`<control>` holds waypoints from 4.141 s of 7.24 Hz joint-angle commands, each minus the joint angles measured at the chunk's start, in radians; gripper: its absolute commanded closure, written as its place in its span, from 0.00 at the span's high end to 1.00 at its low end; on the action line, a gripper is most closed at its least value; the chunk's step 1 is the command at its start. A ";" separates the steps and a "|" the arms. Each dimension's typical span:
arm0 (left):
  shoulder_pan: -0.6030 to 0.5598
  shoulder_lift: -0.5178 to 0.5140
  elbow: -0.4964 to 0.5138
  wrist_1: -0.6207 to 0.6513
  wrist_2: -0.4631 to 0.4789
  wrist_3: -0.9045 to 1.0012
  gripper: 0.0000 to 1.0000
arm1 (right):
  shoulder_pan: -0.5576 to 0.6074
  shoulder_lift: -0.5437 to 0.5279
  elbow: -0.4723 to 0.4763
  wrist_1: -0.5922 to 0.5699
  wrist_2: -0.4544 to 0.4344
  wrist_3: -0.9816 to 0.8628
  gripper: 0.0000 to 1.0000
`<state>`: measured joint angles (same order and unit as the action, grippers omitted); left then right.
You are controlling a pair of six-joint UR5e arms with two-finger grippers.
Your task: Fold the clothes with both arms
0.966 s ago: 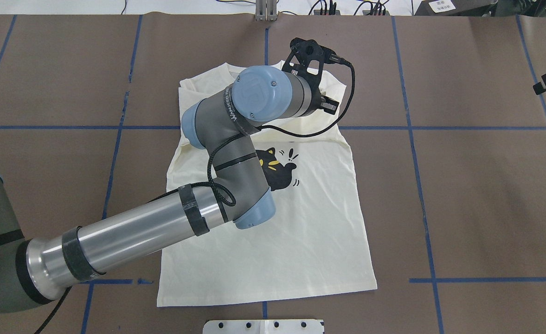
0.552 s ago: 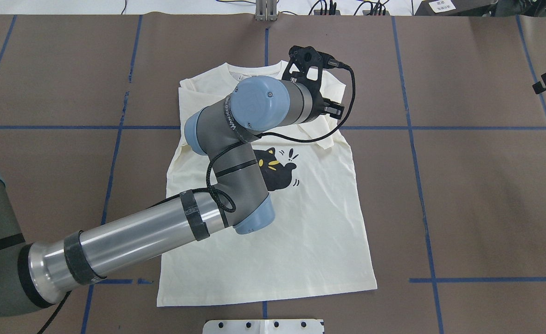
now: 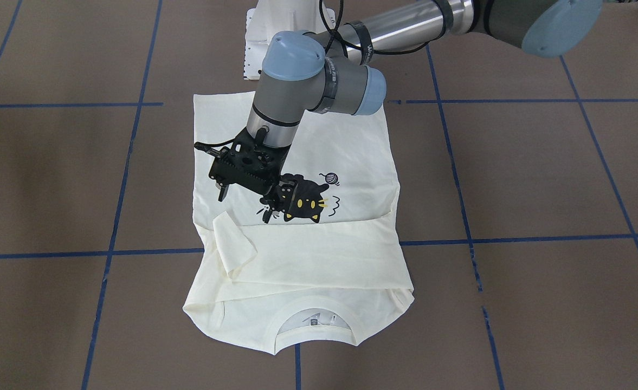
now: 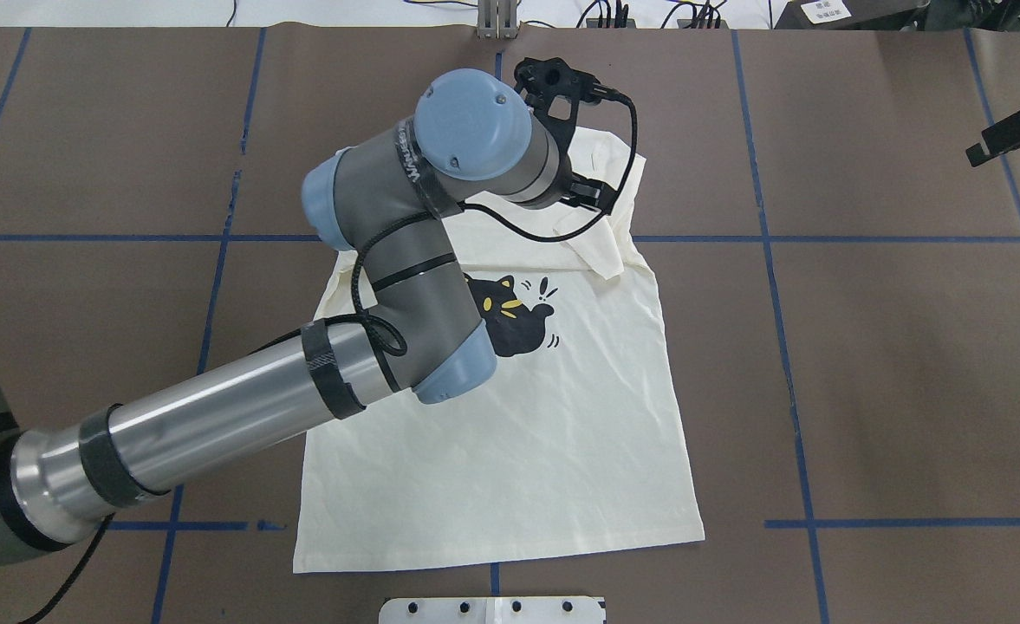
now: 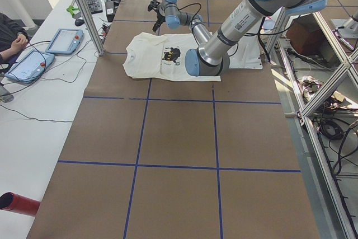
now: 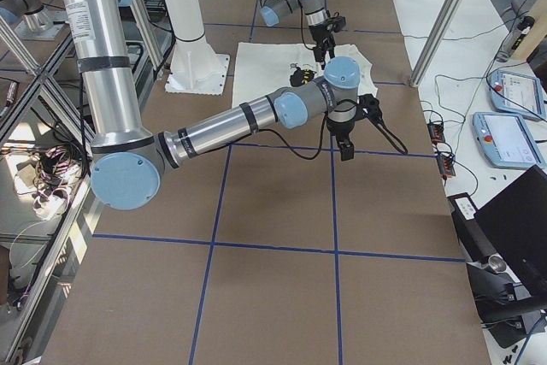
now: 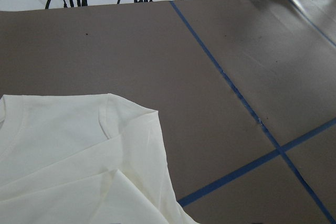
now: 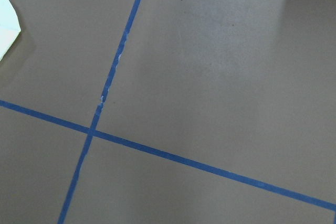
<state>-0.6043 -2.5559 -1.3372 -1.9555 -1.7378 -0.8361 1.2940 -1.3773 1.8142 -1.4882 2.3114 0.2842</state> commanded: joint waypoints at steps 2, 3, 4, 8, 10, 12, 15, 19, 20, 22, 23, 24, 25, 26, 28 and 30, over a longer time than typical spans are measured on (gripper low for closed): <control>-0.133 0.292 -0.296 0.104 -0.121 0.078 1.00 | -0.273 0.200 -0.007 0.002 -0.227 0.351 1.00; -0.175 0.342 -0.330 0.101 -0.129 0.182 1.00 | -0.365 0.269 -0.028 -0.010 -0.307 0.462 0.99; -0.207 0.411 -0.379 0.093 -0.140 0.222 1.00 | -0.459 0.344 -0.082 -0.012 -0.408 0.549 0.96; -0.314 0.543 -0.393 -0.028 -0.283 0.371 1.00 | -0.649 0.640 -0.403 -0.064 -0.657 0.746 0.74; -0.315 0.545 -0.392 -0.031 -0.290 0.364 1.00 | -0.686 0.731 -0.538 -0.058 -0.719 0.751 0.72; -0.315 0.548 -0.387 -0.033 -0.290 0.357 1.00 | -0.719 0.759 -0.590 -0.057 -0.782 0.736 0.69; -0.313 0.548 -0.381 -0.033 -0.290 0.357 1.00 | -0.728 0.775 -0.656 -0.057 -0.827 0.635 0.58; -0.312 0.546 -0.381 -0.034 -0.290 0.356 1.00 | -0.728 0.755 -0.659 -0.060 -0.834 0.593 0.44; -0.310 0.548 -0.381 -0.033 -0.290 0.356 1.00 | -0.730 0.755 -0.659 -0.060 -0.834 0.590 0.44; -0.312 0.548 -0.381 -0.033 -0.290 0.357 1.00 | -0.733 0.755 -0.659 -0.060 -0.834 0.590 0.44; -0.312 0.548 -0.381 -0.033 -0.290 0.356 1.00 | -0.733 0.755 -0.659 -0.058 -0.834 0.592 0.41; -0.310 0.548 -0.381 -0.034 -0.290 0.354 1.00 | -0.734 0.758 -0.659 -0.057 -0.833 0.598 0.41; -0.310 0.548 -0.381 -0.034 -0.290 0.341 1.00 | -0.739 0.758 -0.658 -0.055 -0.833 0.605 0.41; -0.310 0.548 -0.381 -0.034 -0.290 0.341 1.00 | -0.739 0.759 -0.658 -0.054 -0.833 0.607 0.41; -0.310 0.548 -0.382 -0.034 -0.290 0.341 1.00 | -0.743 0.756 -0.658 -0.053 -0.834 0.607 0.40; -0.310 0.548 -0.384 -0.034 -0.290 0.341 1.00 | -0.746 0.756 -0.658 -0.055 -0.834 0.606 0.37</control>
<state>-0.9143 -2.0080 -1.7200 -1.9896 -2.0279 -0.4954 0.5490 -0.6210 1.1562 -1.5420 1.4774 0.8909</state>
